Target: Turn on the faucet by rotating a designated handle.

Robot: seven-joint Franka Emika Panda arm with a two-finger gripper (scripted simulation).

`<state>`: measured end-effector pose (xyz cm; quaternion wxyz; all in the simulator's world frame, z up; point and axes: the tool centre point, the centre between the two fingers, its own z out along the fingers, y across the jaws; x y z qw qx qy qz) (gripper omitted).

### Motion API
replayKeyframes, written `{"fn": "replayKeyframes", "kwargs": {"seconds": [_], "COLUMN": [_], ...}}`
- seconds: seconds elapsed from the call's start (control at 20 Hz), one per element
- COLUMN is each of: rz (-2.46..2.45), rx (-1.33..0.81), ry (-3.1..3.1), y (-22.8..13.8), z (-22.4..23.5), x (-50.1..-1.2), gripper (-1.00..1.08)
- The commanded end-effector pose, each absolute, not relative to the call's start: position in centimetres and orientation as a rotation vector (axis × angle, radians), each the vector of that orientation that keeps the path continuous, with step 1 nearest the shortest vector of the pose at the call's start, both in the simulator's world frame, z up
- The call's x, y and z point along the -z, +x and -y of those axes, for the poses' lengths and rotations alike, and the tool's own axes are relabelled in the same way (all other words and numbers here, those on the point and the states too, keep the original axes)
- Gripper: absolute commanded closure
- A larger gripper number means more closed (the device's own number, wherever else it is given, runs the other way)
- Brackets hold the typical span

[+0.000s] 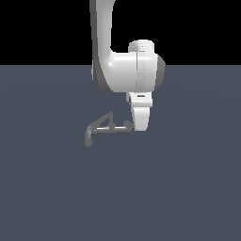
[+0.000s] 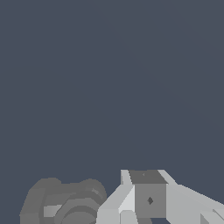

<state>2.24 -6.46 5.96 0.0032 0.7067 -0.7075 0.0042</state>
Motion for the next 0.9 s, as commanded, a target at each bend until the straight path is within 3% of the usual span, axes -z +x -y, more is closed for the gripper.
{"fn": "replayKeyframes", "kwargs": {"seconds": [0.0,0.2,0.25,0.85], "rz": [2.196,2.186,2.238,2.187], "rx": [-0.006,0.000,-0.014,0.000], "ry": [2.246,2.257,2.182,2.255], "y": [2.3,2.3,1.9,5.0], "z": [3.6,1.3,5.7,-0.8], "x": [-6.0,-6.1,-6.0,-6.1], "gripper": [1.08,1.08,1.08,1.08]}}
